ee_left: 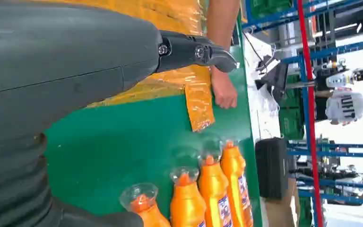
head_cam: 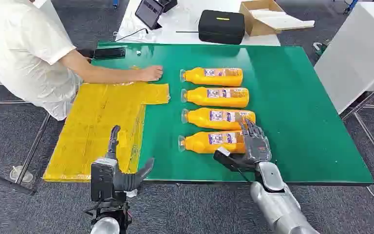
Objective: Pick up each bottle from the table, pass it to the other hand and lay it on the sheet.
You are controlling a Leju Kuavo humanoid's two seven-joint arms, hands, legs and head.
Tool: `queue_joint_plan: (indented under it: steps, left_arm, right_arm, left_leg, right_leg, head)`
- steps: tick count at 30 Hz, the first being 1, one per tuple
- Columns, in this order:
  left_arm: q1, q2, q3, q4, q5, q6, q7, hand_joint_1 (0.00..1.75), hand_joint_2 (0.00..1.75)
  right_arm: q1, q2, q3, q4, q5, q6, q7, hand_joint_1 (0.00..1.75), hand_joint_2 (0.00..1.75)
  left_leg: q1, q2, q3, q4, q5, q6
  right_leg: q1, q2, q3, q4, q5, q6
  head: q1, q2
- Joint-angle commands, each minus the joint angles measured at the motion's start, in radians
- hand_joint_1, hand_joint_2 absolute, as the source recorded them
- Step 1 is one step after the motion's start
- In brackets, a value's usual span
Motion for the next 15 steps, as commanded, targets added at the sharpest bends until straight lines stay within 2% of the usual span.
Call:
queue_joint_plan:
  steps: [1, 5, 6, 8, 9, 10, 15]
  left_arm:
    - [-0.039, 0.019, -0.017, 0.06, 0.007, 0.002, -0.005, 0.0, 1.75]
    - [-0.039, 0.019, -0.017, 0.06, 0.007, 0.002, -0.005, 0.0, 1.75]
    - [-0.04, 0.02, -0.018, 0.057, 0.007, 0.001, -0.006, 0.0, 1.75]
    - [-0.04, 0.02, -0.018, 0.057, 0.007, 0.001, -0.006, 0.0, 1.75]
    - [-0.041, 0.02, -0.017, 0.056, 0.008, 0.001, -0.006, 0.0, 1.75]
    - [-0.04, 0.02, -0.016, 0.051, 0.011, 0.002, -0.011, 0.0, 1.75]
    - [-0.038, 0.021, -0.015, 0.044, 0.015, 0.001, -0.013, 0.0, 1.75]
  right_arm:
    - [-0.005, 0.002, -0.034, 0.16, -0.024, 0.05, -0.024, 0.0, 1.75]
    - [-0.005, 0.002, -0.034, 0.16, -0.024, 0.05, -0.024, 0.0, 1.75]
    - [-0.007, 0.001, -0.039, 0.167, -0.041, 0.064, -0.04, 0.09, 1.75]
    - [-0.007, 0.001, -0.039, 0.167, -0.041, 0.064, -0.04, 0.09, 1.75]
    - [-0.005, -0.001, -0.039, 0.168, -0.042, 0.063, -0.042, 1.45, 1.75]
    - [-0.005, -0.003, -0.038, 0.176, -0.057, 0.085, -0.06, 1.75, 1.75]
    - [0.011, -0.005, -0.028, 0.172, -0.062, 0.086, -0.082, 1.75, 1.75]
  left_leg:
    - [0.0, -0.002, 0.006, -0.002, -0.001, 0.001]
    - [0.0, -0.002, 0.007, -0.001, 0.0, 0.001]
    - [0.0, -0.001, 0.007, -0.002, 0.0, 0.001]
    - [0.0, -0.001, 0.007, -0.001, 0.0, 0.0]
    - [0.0, -0.002, 0.007, -0.002, 0.0, 0.001]
    - [0.0, -0.001, 0.008, -0.002, 0.0, 0.001]
    - [0.001, 0.001, 0.009, -0.001, 0.0, 0.0]
  right_leg:
    - [0.001, -0.004, 0.007, -0.002, -0.001, -0.002]
    - [0.001, -0.003, 0.007, -0.002, -0.001, -0.002]
    - [0.001, -0.003, 0.008, -0.002, -0.001, -0.003]
    - [0.001, -0.003, 0.007, -0.002, 0.0, -0.002]
    - [0.001, -0.004, 0.008, -0.003, 0.0, -0.003]
    - [0.001, -0.004, 0.008, -0.003, -0.001, -0.003]
    - [0.001, -0.002, 0.009, -0.002, 0.0, -0.002]
  head:
    - [0.0, 0.0]
    - [0.0, 0.0]
    - [0.0, 0.0]
    - [0.0, 0.0]
    - [0.0, 0.0]
    - [0.0, 0.0]
    - [0.0, 0.0]
